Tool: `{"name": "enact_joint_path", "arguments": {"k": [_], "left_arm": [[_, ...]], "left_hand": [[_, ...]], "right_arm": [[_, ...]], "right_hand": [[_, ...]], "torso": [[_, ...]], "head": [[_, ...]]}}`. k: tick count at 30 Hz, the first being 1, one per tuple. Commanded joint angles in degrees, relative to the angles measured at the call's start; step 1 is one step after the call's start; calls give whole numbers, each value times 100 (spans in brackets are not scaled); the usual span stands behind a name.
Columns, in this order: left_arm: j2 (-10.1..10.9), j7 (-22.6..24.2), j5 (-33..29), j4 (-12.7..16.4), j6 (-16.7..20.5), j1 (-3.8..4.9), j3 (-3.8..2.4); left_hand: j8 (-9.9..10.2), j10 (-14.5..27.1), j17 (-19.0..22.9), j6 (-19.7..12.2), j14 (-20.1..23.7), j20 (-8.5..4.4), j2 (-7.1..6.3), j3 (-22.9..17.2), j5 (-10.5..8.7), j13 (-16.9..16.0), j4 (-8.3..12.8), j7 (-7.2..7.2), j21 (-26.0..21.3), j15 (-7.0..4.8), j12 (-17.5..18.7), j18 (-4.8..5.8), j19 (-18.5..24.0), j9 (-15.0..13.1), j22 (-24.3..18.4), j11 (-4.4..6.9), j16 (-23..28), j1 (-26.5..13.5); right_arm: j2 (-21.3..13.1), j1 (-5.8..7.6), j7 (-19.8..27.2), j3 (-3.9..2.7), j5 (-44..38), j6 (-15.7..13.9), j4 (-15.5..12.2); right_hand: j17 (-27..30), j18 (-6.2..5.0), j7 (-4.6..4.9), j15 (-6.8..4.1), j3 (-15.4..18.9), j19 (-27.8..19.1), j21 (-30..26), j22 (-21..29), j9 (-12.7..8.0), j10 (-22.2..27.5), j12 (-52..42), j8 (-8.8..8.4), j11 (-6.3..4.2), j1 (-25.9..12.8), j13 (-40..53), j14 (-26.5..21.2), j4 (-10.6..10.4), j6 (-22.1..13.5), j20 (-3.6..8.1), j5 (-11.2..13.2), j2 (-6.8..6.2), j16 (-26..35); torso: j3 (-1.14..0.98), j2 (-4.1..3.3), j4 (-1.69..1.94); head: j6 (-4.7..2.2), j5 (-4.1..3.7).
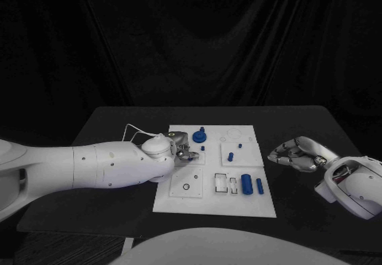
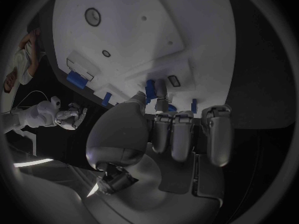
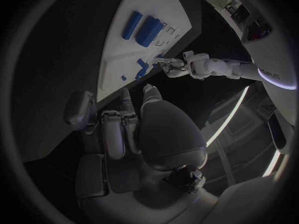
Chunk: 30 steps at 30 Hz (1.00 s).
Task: Assemble the parts on the task board
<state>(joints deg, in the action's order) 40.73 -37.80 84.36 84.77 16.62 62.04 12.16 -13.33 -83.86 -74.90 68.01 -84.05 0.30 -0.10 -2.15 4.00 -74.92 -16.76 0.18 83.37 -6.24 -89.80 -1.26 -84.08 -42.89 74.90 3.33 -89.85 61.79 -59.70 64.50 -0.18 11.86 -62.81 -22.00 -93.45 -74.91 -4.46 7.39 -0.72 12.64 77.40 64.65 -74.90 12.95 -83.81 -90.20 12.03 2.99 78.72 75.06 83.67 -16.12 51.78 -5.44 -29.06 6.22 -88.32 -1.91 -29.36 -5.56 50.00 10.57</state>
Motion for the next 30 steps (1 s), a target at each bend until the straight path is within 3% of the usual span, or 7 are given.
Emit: {"name": "enact_joint_path", "arguments": {"k": [1,5,13,19,23,30], "left_arm": [[-3,35,-13,7,-171,-24,7],[-7,66,-14,-1,-200,-25,7],[-22,117,-14,-20,-258,-26,7],[-28,147,-15,-31,-284,-26,7],[-34,177,-16,-38,-278,-27,7],[-36,238,-16,-35,-220,-28,7]], "left_hand": [[-233,-614,-1510,3,-595,-53,-3,7,82,-1508,7,-35,-10,-57,-20,-16,-393,-360,1323,76,-15,14],[-536,-614,-1510,-151,-595,-82,13,0,138,-1508,6,-72,-21,-82,-20,-18,-391,-942,1320,109,-15,17],[-718,-614,-1510,-209,-595,-95,20,-10,203,-1508,8,-99,-18,-98,-20,-18,-392,-1295,1321,128,-15,41],[-851,-614,-1510,-284,-595,-110,12,-44,460,-1508,13,-122,-12,-113,-20,-16,-394,-1604,1323,146,-15,117],[-862,-614,-1510,-303,-595,-112,3,-43,491,-1508,8,-120,-18,-114,-20,-17,-392,-1649,1321,147,-15,120],[-905,-614,-1510,-317,-595,-113,-43,63,32,-1508,-6,-120,-23,-113,-20,-18,-391,-1847,1320,146,-15,-117]], "right_arm": [[-12,-17,-18,-3,-8,-59,-13],[-14,-17,-18,-3,-8,-59,-14],[-11,-17,-17,-3,-8,-57,-15],[-11,-17,-16,-3,-8,-59,-16],[-12,-17,-15,-3,-8,-61,-20],[-12,-18,-12,-3,-8,-62,-20]], "right_hand": [[-1270,-115,-23,-18,10,-20,-29,-745,-6,-619,20,36,-20,56,1494,520,27,17,6,-49,5,26],[-1272,-115,-24,-19,8,-20,-30,-745,-7,-619,20,36,-21,63,1494,521,28,18,6,-63,5,25],[-1273,-115,-24,-19,6,-19,-31,-746,-7,-619,20,36,-21,70,1494,522,28,20,6,-78,5,24],[-1273,-115,-25,-19,5,-20,-36,-745,-8,-619,20,36,-22,76,1494,522,29,22,7,-91,4,24],[-1273,-116,-25,-20,3,-20,-38,-745,-9,-619,20,36,-22,83,1494,522,29,24,7,-105,3,24],[-1273,-116,-25,-20,3,-20,-38,-745,-9,-619,20,36,-22,83,1494,522,29,24,7,-105,3,24]], "torso": [[0,0,-2],[0,1,-2],[1,0,-3],[0,-1,-2],[1,-2,-2],[0,0,-2]], "head": [[0,2],[0,-1],[0,3],[0,4],[0,0],[0,2]]}}
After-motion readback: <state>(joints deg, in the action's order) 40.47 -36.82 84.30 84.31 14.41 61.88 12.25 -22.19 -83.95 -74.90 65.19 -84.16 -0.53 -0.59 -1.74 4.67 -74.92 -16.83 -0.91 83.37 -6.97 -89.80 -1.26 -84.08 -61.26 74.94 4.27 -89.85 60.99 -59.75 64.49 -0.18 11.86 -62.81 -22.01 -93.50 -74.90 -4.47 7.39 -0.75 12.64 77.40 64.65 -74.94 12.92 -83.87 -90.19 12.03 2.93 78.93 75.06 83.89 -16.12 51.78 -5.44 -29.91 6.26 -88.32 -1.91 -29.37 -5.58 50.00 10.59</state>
